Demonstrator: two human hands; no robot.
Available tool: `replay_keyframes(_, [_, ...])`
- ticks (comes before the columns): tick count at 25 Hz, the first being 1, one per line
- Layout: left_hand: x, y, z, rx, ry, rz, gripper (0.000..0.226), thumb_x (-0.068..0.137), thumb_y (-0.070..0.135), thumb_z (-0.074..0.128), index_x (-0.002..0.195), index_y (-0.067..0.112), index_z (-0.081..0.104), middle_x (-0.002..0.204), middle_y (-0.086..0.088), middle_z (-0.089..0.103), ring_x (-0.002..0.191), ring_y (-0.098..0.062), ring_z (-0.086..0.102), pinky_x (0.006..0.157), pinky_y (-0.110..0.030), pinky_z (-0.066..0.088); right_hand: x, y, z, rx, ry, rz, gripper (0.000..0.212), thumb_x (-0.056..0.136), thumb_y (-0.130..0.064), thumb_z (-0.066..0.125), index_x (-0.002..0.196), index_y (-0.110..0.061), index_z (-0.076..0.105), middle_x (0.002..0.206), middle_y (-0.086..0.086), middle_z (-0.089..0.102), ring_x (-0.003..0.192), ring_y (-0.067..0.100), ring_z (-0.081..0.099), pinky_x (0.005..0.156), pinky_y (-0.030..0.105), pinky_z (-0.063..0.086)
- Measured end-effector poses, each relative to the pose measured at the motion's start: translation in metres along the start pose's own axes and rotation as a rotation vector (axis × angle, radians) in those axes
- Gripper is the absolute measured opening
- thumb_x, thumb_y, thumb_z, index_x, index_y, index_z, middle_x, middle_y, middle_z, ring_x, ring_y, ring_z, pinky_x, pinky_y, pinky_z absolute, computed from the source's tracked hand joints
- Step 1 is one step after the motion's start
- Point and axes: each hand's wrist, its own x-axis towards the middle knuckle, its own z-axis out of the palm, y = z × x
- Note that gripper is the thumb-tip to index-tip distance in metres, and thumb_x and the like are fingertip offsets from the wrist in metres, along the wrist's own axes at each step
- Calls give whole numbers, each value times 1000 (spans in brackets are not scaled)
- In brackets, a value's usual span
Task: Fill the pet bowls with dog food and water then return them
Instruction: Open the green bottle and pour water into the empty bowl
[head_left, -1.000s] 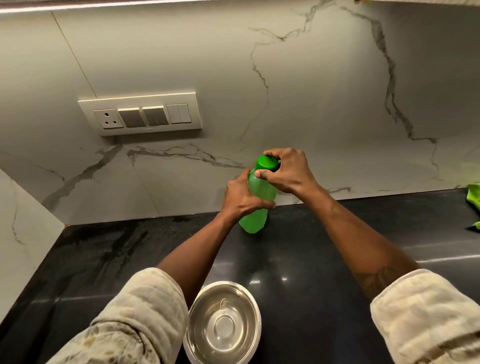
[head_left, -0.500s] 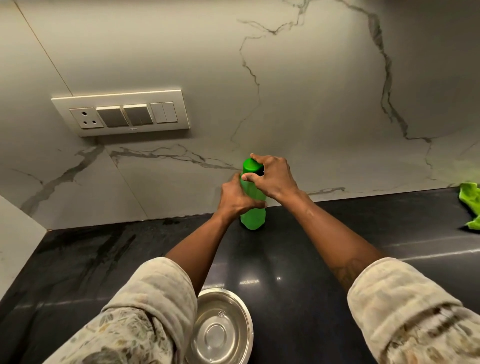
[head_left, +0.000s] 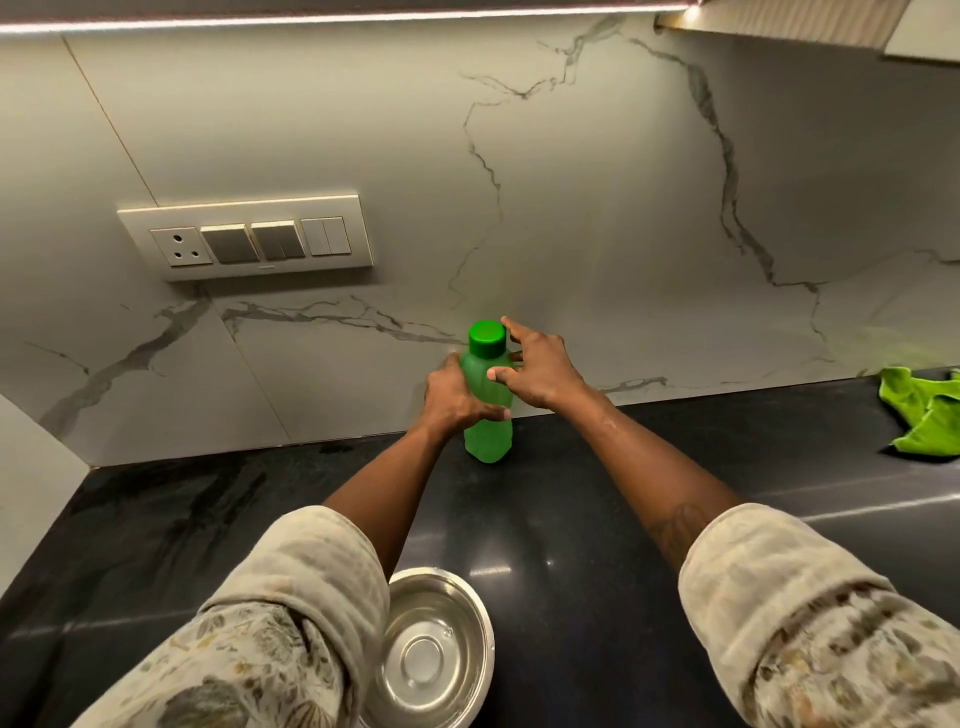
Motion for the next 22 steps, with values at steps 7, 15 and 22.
replay_keyframes(7, [-40,15,-26,83,-33,28,116,62,44,99,152,7,36,136,-16,62,130,-35,58,104,-37,50,-28,-6,-11,-30,21,-31,94,82,-33,84,160,-16,35,154,13,53,135,32,57,115,45,47])
replay_keyframes(15, [-95,38,-69,182,53,143,115,71,50,92,161,11,32,143,-23,57,138,-39,50,113,-43,44,-81,-35,-22,-4,110,-117,82,82,-39,82,153,-15,47,144,11,63,127,28,64,111,37,50])
replay_keyframes(22, [-179,59,-109,264,78,313,113,70,54,91,159,11,36,151,-24,53,141,-40,50,116,-48,43,-161,-73,-47,7,272,-181,74,87,-38,81,151,-14,50,141,13,65,124,27,65,104,34,49])
